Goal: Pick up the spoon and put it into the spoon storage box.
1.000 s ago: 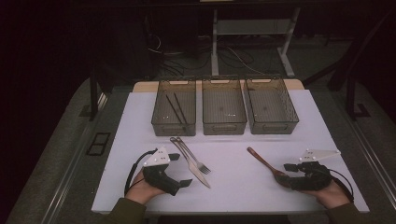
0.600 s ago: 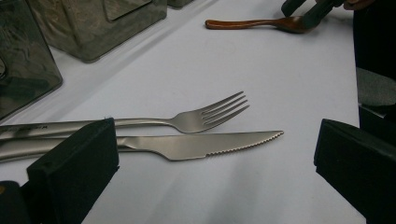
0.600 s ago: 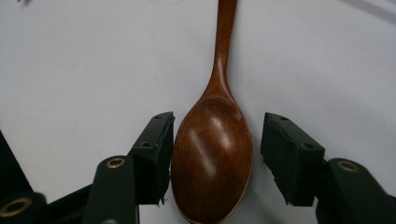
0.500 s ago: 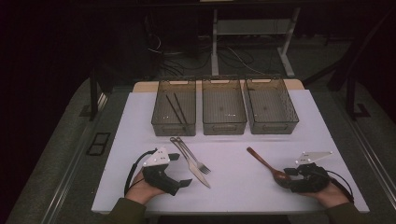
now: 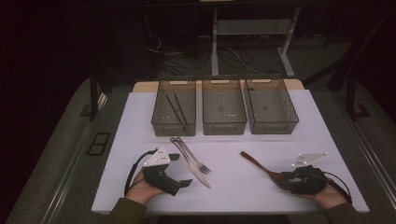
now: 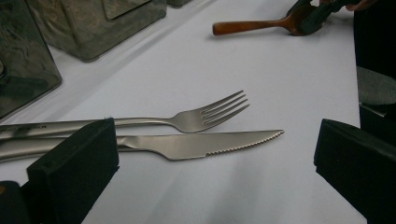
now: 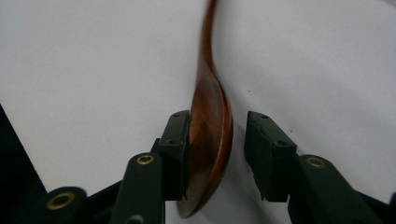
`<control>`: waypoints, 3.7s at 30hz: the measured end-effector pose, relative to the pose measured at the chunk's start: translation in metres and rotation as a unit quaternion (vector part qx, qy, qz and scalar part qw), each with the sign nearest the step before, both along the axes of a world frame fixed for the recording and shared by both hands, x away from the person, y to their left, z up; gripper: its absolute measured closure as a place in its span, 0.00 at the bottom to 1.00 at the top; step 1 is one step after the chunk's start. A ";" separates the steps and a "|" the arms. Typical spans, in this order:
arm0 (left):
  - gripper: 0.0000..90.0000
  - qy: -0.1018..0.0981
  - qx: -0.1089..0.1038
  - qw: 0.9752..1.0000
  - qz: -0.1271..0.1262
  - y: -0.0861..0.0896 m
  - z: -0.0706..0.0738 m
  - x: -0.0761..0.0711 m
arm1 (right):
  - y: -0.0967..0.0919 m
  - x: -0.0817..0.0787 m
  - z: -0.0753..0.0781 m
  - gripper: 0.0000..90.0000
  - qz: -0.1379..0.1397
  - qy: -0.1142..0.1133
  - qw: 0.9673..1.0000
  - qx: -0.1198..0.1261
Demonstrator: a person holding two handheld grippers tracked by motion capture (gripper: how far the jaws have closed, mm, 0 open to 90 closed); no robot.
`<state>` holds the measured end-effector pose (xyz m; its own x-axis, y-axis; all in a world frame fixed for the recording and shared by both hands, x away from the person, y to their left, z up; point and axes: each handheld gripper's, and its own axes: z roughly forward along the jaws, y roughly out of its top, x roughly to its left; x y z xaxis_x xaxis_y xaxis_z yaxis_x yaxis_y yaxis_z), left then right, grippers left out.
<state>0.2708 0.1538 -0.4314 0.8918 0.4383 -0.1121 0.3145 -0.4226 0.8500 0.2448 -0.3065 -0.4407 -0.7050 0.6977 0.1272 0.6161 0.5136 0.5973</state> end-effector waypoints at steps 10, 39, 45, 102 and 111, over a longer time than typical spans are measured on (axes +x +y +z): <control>0.00 0.000 -0.001 1.000 0.000 0.000 0.000 0.000 | 0.000 0.001 0.000 0.85 0.001 0.004 1.000 -0.001; 0.00 0.000 0.000 1.000 -0.001 0.000 0.000 0.000 | -0.007 0.003 0.008 0.89 -0.023 -0.007 0.999 0.026; 0.00 0.002 -0.001 1.000 -0.001 0.000 -0.001 0.001 | -0.010 0.004 0.012 0.89 -0.030 -0.016 0.999 0.037; 0.00 0.004 0.004 1.000 -0.001 -0.001 -0.002 0.002 | 0.016 0.069 0.070 0.89 -0.115 -0.078 0.986 0.095; 0.00 0.006 0.004 1.000 -0.001 -0.001 -0.002 0.001 | 0.032 0.088 0.076 0.89 -0.118 -0.083 0.985 0.095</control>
